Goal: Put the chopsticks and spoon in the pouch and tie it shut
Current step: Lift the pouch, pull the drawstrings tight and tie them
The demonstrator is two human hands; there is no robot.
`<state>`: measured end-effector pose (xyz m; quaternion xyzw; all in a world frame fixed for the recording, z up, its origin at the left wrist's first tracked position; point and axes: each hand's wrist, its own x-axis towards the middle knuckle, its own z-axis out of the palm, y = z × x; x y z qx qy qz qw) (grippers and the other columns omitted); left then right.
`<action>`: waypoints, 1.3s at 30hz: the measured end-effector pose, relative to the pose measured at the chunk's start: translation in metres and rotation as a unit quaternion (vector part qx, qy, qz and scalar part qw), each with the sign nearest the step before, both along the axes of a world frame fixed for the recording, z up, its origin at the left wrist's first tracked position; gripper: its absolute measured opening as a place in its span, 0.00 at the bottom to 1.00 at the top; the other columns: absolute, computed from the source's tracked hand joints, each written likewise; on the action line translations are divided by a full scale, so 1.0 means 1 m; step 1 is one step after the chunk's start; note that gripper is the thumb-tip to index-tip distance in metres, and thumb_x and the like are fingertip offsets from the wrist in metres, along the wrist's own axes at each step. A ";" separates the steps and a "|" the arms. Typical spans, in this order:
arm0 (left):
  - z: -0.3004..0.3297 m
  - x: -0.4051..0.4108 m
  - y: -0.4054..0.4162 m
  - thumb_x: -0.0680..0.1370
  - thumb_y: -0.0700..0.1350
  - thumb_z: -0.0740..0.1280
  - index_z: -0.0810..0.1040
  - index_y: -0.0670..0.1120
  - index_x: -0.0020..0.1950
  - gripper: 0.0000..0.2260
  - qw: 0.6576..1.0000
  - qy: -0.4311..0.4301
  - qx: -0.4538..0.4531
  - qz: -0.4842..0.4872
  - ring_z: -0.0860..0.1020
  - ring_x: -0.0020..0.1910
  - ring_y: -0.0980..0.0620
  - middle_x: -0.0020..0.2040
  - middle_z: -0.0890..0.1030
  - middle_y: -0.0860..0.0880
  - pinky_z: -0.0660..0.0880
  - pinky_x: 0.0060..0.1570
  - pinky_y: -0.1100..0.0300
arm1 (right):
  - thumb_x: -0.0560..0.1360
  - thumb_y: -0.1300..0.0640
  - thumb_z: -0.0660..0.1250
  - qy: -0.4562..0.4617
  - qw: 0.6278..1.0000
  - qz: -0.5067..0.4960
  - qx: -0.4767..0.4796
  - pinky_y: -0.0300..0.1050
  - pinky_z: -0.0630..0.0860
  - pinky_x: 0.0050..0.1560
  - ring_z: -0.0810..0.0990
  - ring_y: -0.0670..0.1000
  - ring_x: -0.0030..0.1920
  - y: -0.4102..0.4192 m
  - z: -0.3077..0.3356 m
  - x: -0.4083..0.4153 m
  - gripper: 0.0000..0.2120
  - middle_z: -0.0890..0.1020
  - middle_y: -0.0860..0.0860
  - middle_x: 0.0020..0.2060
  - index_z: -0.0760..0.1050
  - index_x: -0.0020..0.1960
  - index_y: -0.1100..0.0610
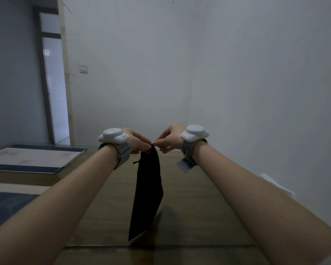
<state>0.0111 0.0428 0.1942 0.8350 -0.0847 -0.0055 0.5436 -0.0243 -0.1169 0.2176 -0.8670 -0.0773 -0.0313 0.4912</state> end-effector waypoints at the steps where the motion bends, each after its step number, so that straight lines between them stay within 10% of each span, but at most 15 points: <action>1: 0.001 0.001 0.001 0.65 0.41 0.76 0.83 0.52 0.33 0.06 1.000 -0.007 0.016 0.001 0.80 0.35 0.57 0.30 0.83 0.54 0.73 0.33 0.67 | 0.73 0.68 0.68 0.000 1.000 -0.001 -0.008 0.34 0.79 0.30 0.75 0.51 0.30 0.000 0.000 -0.001 0.11 0.76 0.57 0.31 0.78 0.53 0.74; 11: -0.002 0.016 0.002 0.64 0.49 0.76 0.84 0.58 0.30 0.04 0.991 -0.068 0.114 0.018 0.71 0.24 0.58 0.18 0.76 0.60 0.68 0.29 0.66 | 0.74 0.68 0.67 0.022 1.000 -0.016 -0.001 0.35 0.78 0.26 0.73 0.51 0.29 -0.004 -0.005 0.003 0.04 0.75 0.56 0.30 0.76 0.41 0.67; 17: 0.000 0.020 -0.001 0.71 0.50 0.70 0.86 0.49 0.46 0.09 0.967 -0.097 0.237 0.019 0.80 0.39 0.49 0.38 0.83 0.50 0.75 0.45 0.59 | 0.74 0.68 0.66 0.013 1.000 -0.018 0.012 0.36 0.78 0.25 0.74 0.51 0.28 -0.006 -0.006 0.010 0.05 0.75 0.57 0.29 0.76 0.40 0.67; 23: 0.000 0.008 -0.014 0.76 0.42 0.64 0.76 0.42 0.40 0.06 0.998 0.062 0.010 0.012 0.67 0.32 0.54 0.38 0.75 0.49 0.57 0.28 0.63 | 0.75 0.67 0.65 0.016 0.999 -0.042 -0.028 0.35 0.76 0.22 0.76 0.48 0.25 -0.007 -0.009 0.014 0.09 0.76 0.55 0.28 0.74 0.36 0.64; 30: -0.004 -0.001 -0.015 0.79 0.39 0.55 0.71 0.45 0.37 0.11 0.944 0.192 -0.262 -0.054 0.66 0.31 0.55 0.34 0.81 0.51 0.54 0.30 0.64 | 0.77 0.67 0.58 0.096 0.988 -0.079 -0.093 0.32 0.63 0.19 0.68 0.45 0.13 -0.008 -0.015 0.019 0.14 0.71 0.50 0.12 0.68 0.32 0.61; 39: -0.013 -0.001 -0.017 0.79 0.39 0.51 0.66 0.47 0.36 0.12 0.949 0.200 -0.227 -0.084 0.56 0.28 0.56 0.28 0.74 0.53 0.51 0.30 0.63 | 0.75 0.64 0.62 0.037 0.975 -0.095 -0.195 0.31 0.66 0.16 0.75 0.49 0.22 -0.012 -0.013 0.026 0.15 0.76 0.53 0.26 0.68 0.31 0.58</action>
